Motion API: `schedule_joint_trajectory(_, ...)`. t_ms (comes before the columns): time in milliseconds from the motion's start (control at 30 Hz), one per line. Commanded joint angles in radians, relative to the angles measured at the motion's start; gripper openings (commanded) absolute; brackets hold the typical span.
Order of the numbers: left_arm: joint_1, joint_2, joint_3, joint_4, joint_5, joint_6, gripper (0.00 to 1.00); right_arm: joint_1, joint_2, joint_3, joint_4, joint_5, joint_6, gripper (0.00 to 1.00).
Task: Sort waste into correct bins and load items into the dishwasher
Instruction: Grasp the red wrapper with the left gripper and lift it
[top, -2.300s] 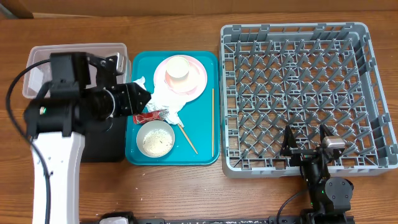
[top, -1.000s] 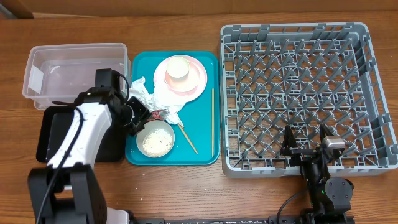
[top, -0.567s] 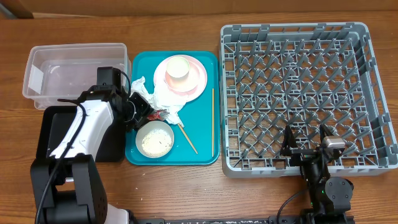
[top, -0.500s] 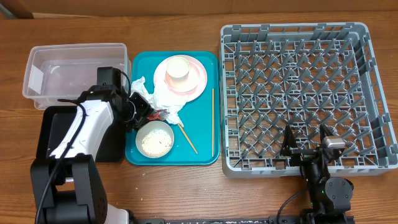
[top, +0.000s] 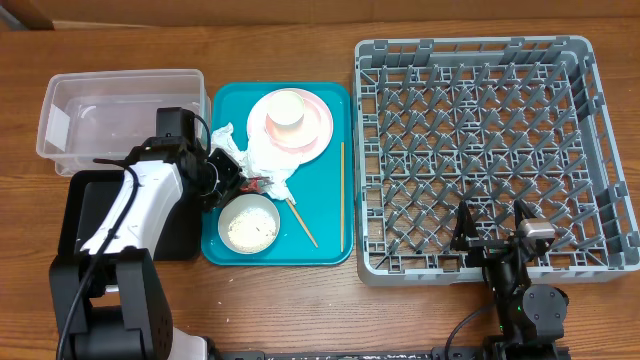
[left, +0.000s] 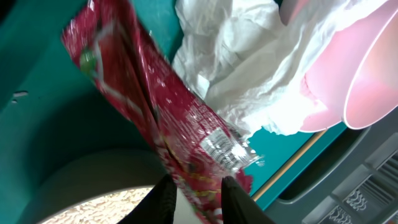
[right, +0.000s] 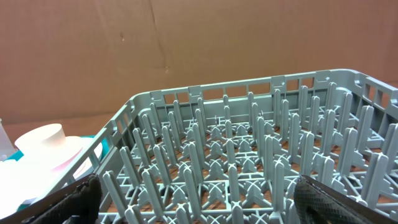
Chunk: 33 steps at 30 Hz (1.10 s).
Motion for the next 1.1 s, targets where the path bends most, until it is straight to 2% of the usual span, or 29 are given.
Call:
schedule_joint_trajectory(0,-0.015,0.009,-0.006,0.001,0.015,-0.005,0.25,-0.006,-0.010,-0.010,0.006,-0.006,-0.003,1.00)
schedule_joint_trajectory(167,-0.015,0.009,-0.006,0.001,0.014,0.000,0.24,-0.006,-0.010,-0.010,0.006,-0.006,-0.003,1.00)
schedule_joint_trajectory(300,-0.015,0.009,-0.006,0.001,0.024,-0.002,0.04,-0.006,-0.010,-0.010,0.006,-0.006,-0.003,1.00)
schedule_joint_trajectory(700,0.090,-0.016,0.078,0.002,0.414,-0.001,0.04,-0.006,-0.010,-0.010,0.006,-0.006,-0.003,1.00)
schedule_joint_trajectory(933,0.131,-0.082,0.170,-0.007,0.426,-0.001,0.04,-0.006,-0.010,-0.010,0.006,-0.006,-0.003,1.00)
schedule_joint_trajectory(1067,0.158,-0.115,0.266,-0.007,0.353,-0.001,0.04,-0.006,-0.010,-0.010,0.006,-0.006,-0.003,1.00)
